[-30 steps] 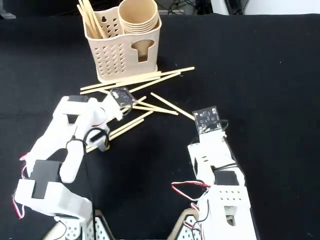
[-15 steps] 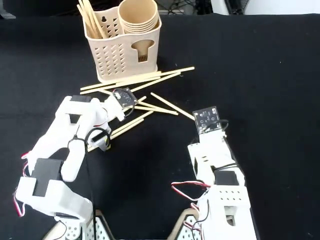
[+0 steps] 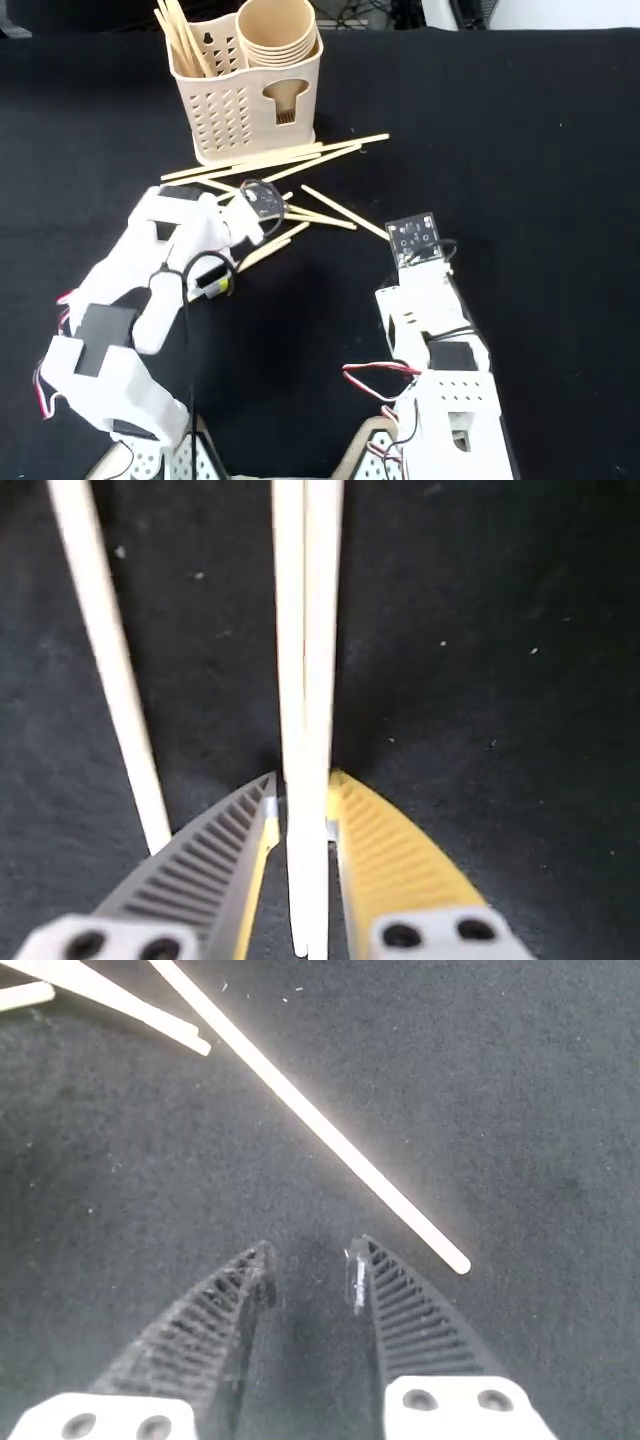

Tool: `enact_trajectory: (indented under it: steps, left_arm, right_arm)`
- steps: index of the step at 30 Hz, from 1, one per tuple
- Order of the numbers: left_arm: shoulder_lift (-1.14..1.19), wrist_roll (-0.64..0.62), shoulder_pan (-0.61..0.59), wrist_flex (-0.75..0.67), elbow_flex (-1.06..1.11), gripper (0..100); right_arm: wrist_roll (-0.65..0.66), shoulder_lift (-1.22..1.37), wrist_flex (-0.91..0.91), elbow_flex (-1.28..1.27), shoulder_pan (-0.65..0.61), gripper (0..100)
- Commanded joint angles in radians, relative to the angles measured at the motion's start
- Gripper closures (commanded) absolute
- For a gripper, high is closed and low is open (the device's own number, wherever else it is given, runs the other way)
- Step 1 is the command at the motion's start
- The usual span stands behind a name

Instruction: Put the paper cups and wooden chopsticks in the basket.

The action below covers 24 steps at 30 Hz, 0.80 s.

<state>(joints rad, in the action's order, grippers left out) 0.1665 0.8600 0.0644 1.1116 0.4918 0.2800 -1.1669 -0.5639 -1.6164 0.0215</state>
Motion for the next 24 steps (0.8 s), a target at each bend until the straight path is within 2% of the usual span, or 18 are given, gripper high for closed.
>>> enact_trajectory:
  steps: [1, 8, 17, 20, 24]
  left_arm:
    - [0.002, -0.012, 0.042, -0.006, -0.019, 96]
    - [-0.133, -0.074, 0.111, 0.023, 0.004, 96]
    - [-0.39, -0.069, 0.102, 0.021, 0.148, 97]
    - [-0.394, -0.069, 0.105, 0.003, 0.156, 97]
    - [-0.33, -0.074, 0.107, -0.091, 0.157, 96]
  right_arm:
    - [0.002, -0.012, 0.018, 0.002, -0.008, 85.8]
    - [0.002, -0.012, 0.018, 0.002, -0.008, 85.8]
    - [0.002, -0.012, 0.018, 0.002, -0.008, 85.8]
    - [0.002, -0.012, 0.018, 0.002, -0.008, 85.8]
    - [0.002, -0.012, 0.017, 0.002, -0.008, 85.8]
